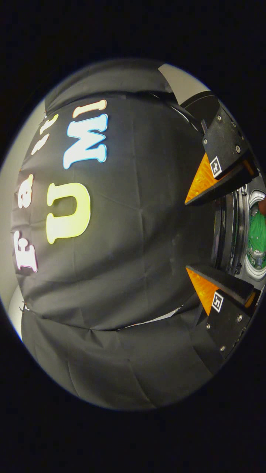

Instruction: Put the clothes into the washing machine and then close the washing machine lid.

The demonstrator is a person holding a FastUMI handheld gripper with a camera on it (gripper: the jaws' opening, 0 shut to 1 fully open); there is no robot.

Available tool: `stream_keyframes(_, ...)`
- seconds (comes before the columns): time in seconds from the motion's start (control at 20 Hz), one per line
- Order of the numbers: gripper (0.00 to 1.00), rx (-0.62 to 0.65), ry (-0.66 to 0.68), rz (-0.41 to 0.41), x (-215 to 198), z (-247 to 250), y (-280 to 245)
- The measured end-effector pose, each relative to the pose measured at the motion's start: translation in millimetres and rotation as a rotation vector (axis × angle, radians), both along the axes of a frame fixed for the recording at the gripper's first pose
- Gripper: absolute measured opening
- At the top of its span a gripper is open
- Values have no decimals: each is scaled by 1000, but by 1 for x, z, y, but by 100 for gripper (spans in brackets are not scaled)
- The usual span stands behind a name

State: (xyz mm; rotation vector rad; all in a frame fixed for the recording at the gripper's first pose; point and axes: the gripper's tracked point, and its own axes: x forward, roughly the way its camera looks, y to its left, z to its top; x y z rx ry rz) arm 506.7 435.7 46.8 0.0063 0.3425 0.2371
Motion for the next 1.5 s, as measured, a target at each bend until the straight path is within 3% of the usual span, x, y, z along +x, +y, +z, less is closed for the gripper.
stream_keyframes(0.25, 96, 25, 143, -55, 12, -28, -1)
stream_keyframes(0.35, 96, -38, 124, -51, 11, -31, -3)
stream_keyframes(0.8, 96, -6, -48, -27, 1, -19, -3)
stream_keyframes(1.0, 95, -6, -71, -26, -44, -27, -2)
stream_keyframes(1.5, 95, -9, -123, -22, -86, -35, -5)
